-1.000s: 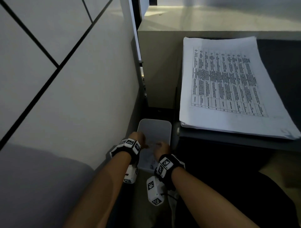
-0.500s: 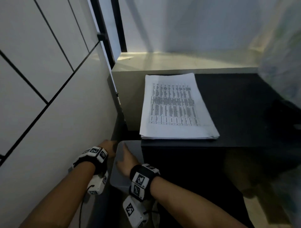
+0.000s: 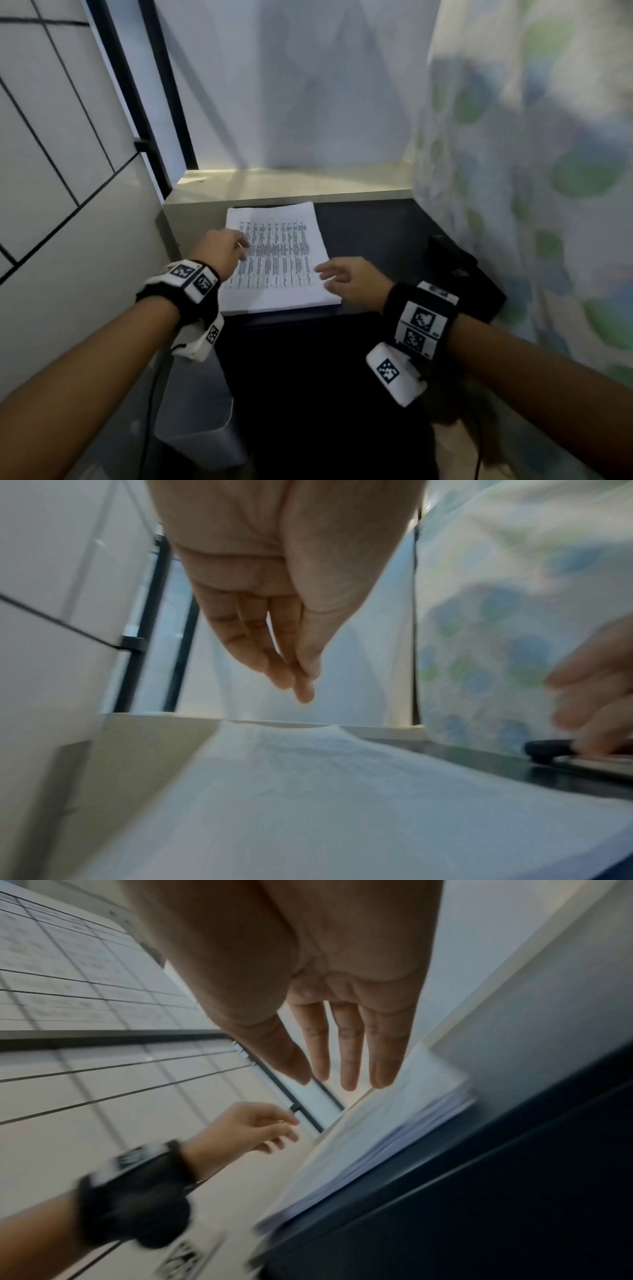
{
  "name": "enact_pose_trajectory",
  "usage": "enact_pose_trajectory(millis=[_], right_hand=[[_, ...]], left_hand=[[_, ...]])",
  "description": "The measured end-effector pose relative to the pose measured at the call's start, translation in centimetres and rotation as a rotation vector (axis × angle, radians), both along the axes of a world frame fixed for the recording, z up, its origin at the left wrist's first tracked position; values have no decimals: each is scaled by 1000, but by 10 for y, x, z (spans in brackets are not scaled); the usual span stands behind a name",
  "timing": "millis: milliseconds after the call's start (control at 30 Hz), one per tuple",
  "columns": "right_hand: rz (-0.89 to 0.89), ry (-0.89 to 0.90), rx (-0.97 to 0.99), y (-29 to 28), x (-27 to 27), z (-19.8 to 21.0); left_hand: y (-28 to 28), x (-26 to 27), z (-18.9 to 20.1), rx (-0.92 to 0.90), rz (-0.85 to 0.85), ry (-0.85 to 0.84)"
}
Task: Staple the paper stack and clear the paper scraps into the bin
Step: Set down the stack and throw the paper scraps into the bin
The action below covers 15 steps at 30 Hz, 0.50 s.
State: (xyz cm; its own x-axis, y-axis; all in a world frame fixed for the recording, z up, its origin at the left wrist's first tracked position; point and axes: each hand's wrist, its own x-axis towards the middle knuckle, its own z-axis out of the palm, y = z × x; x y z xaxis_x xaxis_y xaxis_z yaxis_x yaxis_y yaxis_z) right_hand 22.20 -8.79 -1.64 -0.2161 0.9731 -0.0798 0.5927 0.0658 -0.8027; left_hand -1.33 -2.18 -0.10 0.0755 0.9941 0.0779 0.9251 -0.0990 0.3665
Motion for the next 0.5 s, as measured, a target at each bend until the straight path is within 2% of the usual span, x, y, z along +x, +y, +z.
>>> enact_pose_trajectory(millis=[133,267,400,500], right_hand=[[-224,-150,24,15,79,-10],[-356,-306,-25,20,131,-19],[-330,-419,-111,27,151,-26],[-295,-440,-116,33,155,-23]], left_hand=[[-3,78,2,-16,-218,25],[-7,143,-12,-36,-406,151],[1,190,-29,-158,-502,238],[9,211,-35,-240,-508,283]])
